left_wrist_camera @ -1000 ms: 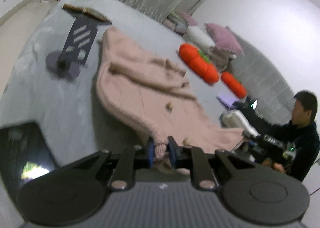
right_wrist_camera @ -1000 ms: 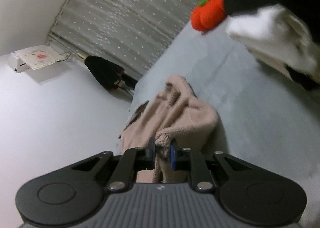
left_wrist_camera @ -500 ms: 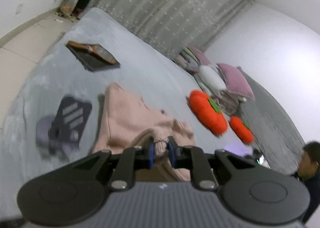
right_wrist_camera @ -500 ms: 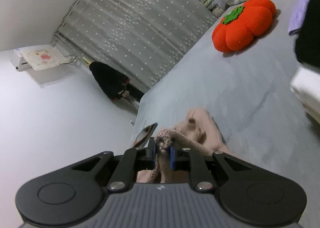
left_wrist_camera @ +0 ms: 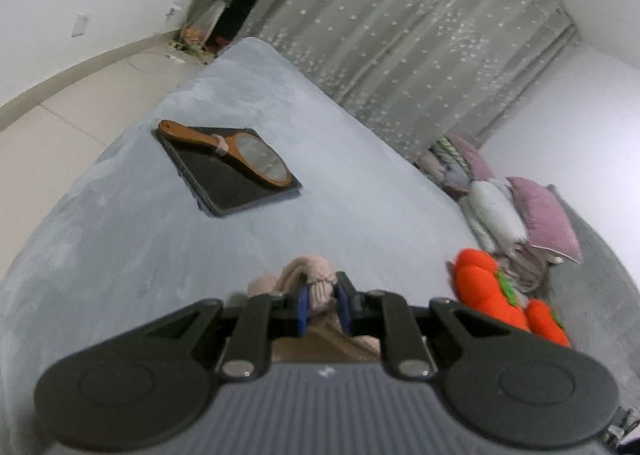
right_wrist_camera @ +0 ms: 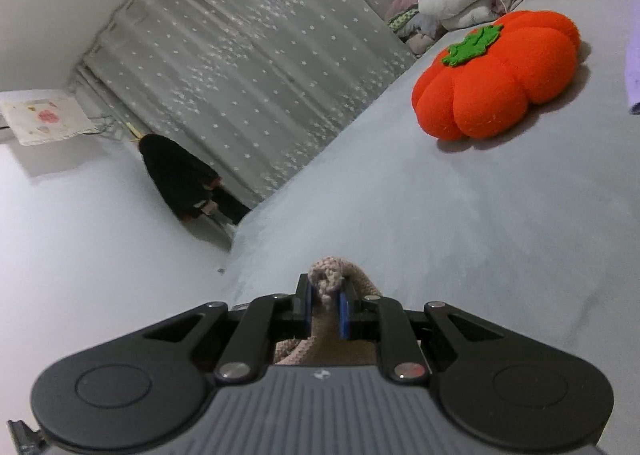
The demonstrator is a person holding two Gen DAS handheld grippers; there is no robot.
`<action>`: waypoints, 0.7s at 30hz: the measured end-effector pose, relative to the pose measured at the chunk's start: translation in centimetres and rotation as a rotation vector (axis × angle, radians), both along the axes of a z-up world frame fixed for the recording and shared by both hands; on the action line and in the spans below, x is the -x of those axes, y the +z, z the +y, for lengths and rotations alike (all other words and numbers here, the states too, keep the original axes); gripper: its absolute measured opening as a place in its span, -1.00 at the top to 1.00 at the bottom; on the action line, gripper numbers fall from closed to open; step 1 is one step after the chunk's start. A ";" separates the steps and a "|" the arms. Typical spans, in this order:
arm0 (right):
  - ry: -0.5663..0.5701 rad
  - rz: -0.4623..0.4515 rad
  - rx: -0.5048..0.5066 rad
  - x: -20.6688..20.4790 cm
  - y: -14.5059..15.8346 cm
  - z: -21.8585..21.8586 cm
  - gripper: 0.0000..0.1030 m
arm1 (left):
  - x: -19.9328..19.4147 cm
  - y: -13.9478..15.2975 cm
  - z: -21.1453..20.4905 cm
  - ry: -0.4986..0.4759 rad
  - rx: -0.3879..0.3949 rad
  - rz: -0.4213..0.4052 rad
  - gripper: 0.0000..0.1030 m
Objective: Fold clothes
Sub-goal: 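Grasp the cardigan hem with both grippers and lift it, then fold the hem over toward the collar and open both grippers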
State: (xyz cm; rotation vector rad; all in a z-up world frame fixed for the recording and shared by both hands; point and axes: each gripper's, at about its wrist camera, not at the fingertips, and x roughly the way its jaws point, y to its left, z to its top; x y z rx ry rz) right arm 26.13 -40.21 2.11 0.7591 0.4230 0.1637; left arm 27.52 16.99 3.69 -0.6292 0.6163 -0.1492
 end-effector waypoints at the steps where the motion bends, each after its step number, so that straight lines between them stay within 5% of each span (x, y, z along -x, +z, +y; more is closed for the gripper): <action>1: -0.003 0.004 0.000 -1.2 -0.4 0.1 0.72 | -1.0 -0.3 -0.2 0.011 -0.013 0.004 0.73; 13: -0.053 0.074 0.063 -8.1 -5.9 1.6 0.66 | -7.2 -4.6 -2.2 0.121 -0.139 0.059 0.67; 15: -0.066 0.080 0.080 -8.1 -6.1 1.7 0.54 | -6.8 -4.2 -2.7 0.126 -0.163 0.043 0.55; 17: -0.086 0.062 0.114 -7.4 -5.3 1.7 0.27 | -6.2 -3.4 -3.2 0.126 -0.202 0.014 0.21; 21: -0.101 0.011 0.186 -5.6 -3.3 2.4 0.24 | -3.9 -0.8 -4.6 0.120 -0.298 -0.077 -0.17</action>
